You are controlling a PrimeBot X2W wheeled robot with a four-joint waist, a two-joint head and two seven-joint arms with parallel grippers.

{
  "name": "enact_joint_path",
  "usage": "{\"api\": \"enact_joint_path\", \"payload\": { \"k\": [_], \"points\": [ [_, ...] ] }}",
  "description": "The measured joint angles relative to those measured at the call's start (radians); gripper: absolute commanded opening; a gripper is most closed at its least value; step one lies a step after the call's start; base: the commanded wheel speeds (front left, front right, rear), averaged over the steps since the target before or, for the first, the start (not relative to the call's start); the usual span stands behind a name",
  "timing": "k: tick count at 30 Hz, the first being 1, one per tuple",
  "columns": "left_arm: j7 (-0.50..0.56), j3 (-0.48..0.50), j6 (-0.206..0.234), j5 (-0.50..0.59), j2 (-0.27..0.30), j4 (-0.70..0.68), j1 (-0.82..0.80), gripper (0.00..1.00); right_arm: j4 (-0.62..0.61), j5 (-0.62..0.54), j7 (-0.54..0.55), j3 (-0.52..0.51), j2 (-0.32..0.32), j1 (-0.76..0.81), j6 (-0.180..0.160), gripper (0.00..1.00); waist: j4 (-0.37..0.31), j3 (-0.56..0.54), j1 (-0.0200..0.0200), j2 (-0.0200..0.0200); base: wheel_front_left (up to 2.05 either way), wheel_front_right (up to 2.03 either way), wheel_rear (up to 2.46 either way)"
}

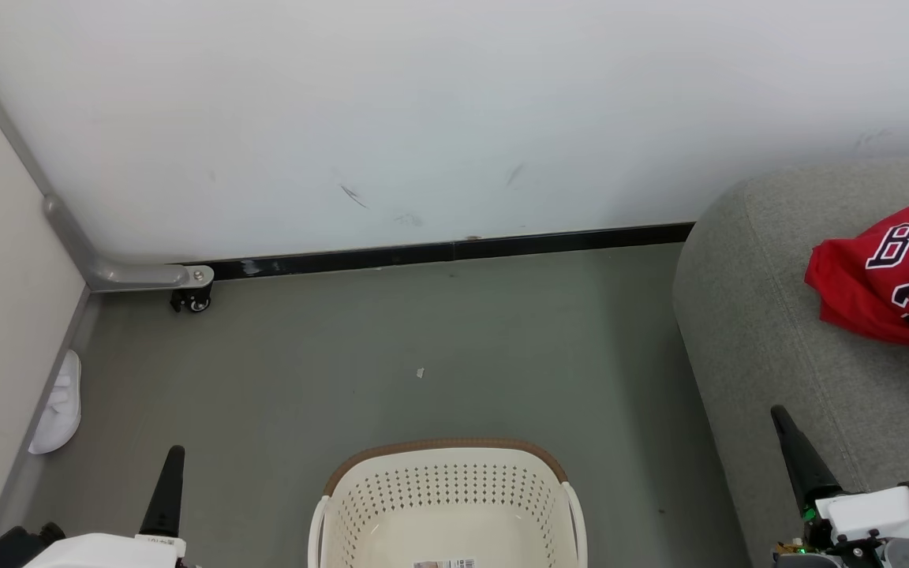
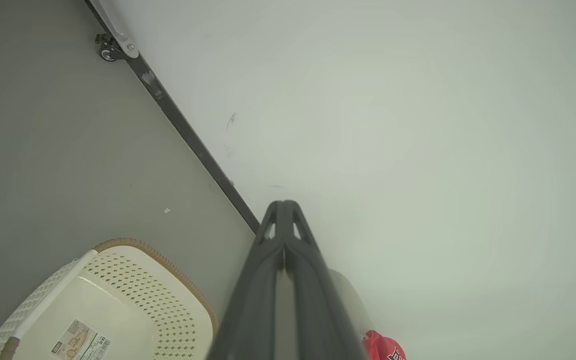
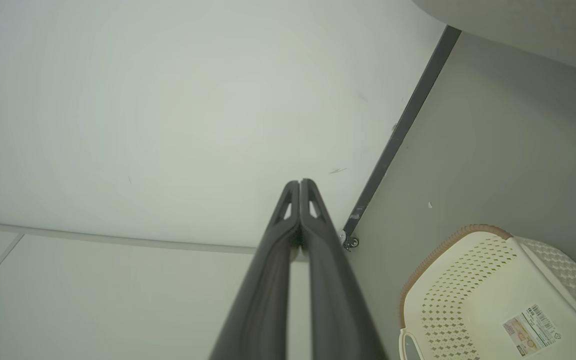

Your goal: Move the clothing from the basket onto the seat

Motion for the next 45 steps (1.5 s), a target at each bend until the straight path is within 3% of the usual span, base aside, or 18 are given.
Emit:
{"api": "enact_joint_path", "payload": {
  "k": [23, 45],
  "points": [
    [0.081, 0.043, -0.026, -0.27, -0.005, 0.011, -0.023, 0.0, 0.046, 0.318, 0.067, -0.033, 0.0, -0.04, 0.0, 0.0, -0.006, 0.002, -0.0005, -0.0001, 0.0, 0.0, 0.0],
    [0.081, 0.043, -0.027, -0.27, -0.005, 0.011, -0.023, 0.0, 0.054, 0.32, 0.071, -0.04, 0.0, -0.041, 0.0, 0.0, -0.007, 0.002, -0.0006, 0.0, 0.0, 0.0, 0.0]
  ]
}}
